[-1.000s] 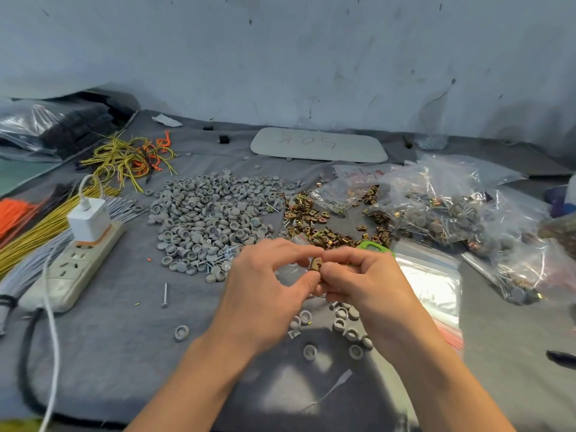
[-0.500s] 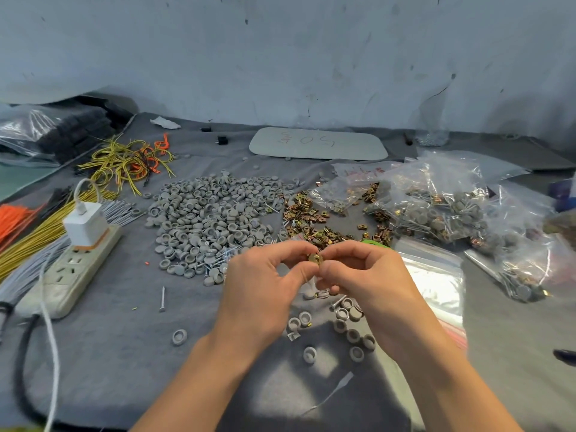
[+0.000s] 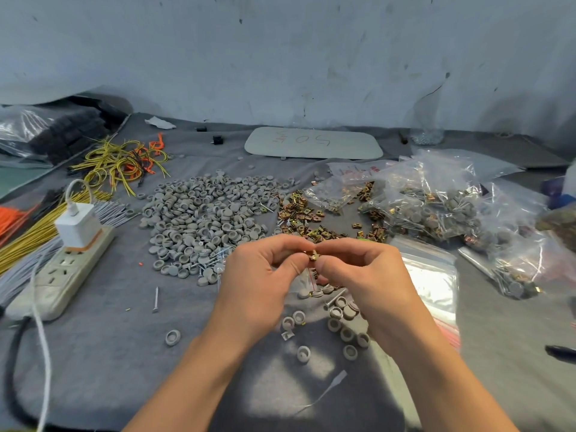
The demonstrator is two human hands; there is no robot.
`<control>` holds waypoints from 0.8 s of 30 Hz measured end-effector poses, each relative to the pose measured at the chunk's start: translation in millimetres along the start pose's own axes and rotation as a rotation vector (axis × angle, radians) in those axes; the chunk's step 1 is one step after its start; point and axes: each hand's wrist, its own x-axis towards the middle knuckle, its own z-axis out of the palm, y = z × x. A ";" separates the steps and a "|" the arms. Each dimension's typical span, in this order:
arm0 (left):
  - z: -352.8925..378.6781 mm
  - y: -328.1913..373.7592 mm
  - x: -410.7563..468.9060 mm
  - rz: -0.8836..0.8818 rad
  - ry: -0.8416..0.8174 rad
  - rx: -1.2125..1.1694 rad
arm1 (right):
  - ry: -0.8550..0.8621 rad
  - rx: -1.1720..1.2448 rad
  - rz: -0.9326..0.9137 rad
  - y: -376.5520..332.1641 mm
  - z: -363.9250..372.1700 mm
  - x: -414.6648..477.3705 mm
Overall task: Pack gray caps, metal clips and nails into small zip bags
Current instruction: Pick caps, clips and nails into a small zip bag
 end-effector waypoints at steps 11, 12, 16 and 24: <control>-7.7 8.0 -3.2 -0.069 -0.147 0.043 | -0.022 -0.182 -0.020 1.4 -3.1 1.0; -7.8 8.8 -3.0 -0.072 -0.158 0.064 | -0.027 -0.185 -0.015 1.4 -3.4 1.4; -4.9 9.6 -3.3 -0.066 -0.108 0.174 | -0.043 -0.169 0.059 1.7 -5.0 4.0; -3.4 10.2 -3.8 -0.006 -0.027 0.239 | -0.024 -0.140 -0.002 2.8 -2.2 5.6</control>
